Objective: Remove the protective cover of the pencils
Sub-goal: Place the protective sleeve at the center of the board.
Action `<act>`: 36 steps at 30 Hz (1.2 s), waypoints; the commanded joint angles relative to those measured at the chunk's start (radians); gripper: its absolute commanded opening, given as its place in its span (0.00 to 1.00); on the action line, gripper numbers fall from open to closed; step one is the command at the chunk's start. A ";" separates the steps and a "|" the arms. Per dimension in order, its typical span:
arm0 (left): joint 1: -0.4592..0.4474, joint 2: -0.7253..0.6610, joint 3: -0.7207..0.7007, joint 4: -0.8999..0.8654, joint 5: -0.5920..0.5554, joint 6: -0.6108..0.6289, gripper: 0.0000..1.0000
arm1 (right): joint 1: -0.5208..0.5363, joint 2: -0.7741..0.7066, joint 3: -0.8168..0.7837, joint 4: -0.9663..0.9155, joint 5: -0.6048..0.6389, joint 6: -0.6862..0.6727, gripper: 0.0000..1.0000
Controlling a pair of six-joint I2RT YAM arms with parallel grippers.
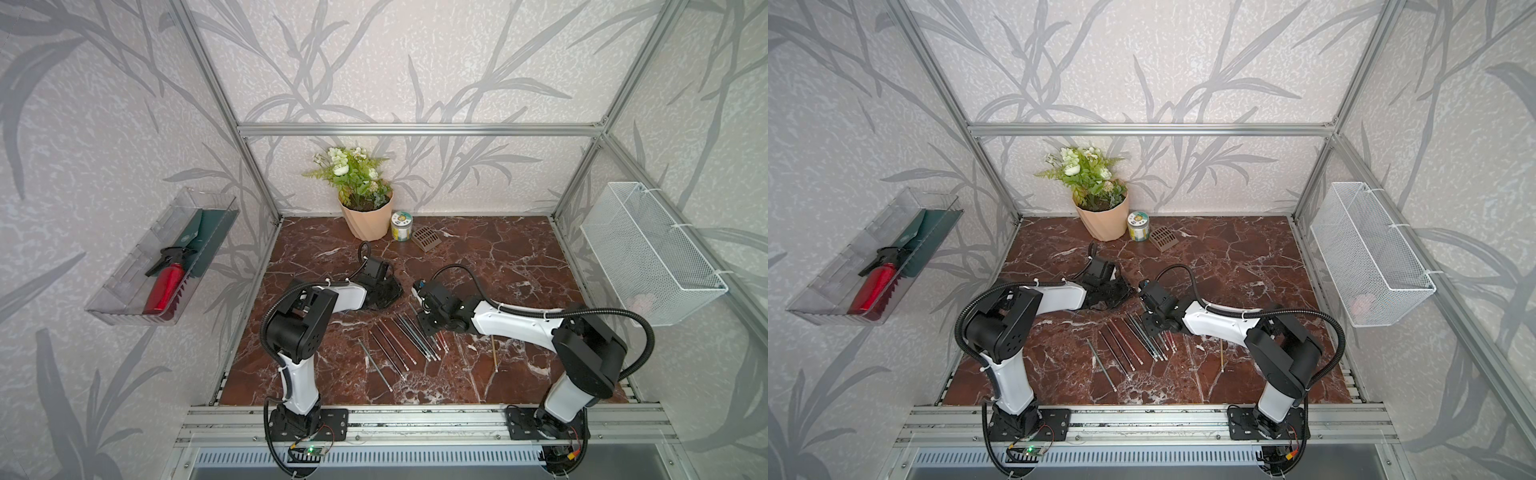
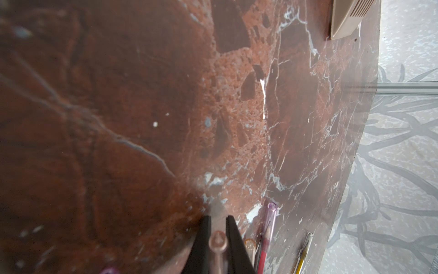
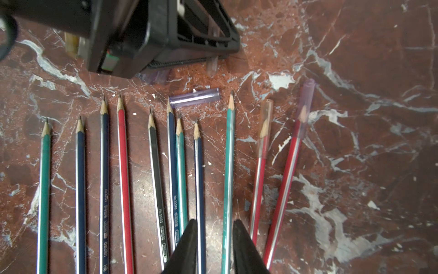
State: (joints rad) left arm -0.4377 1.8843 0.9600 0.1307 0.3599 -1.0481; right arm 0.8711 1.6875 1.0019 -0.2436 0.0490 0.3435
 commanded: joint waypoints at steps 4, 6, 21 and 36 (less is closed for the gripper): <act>-0.003 0.034 0.028 -0.071 -0.039 0.019 0.17 | -0.005 -0.035 -0.016 0.001 0.021 -0.008 0.29; -0.001 0.042 0.035 -0.073 -0.038 0.019 0.18 | -0.006 -0.034 -0.015 0.001 0.022 -0.008 0.29; -0.001 0.046 0.042 -0.085 -0.042 0.023 0.21 | -0.036 -0.048 -0.025 -0.019 0.039 0.000 0.30; -0.001 -0.011 0.000 -0.069 -0.039 0.023 0.21 | -0.038 0.055 0.015 -0.066 0.063 0.001 0.21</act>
State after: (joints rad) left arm -0.4377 1.8957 0.9859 0.1127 0.3424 -1.0386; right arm 0.8368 1.7218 0.9955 -0.2756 0.1043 0.3450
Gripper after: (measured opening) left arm 0.215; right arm 0.207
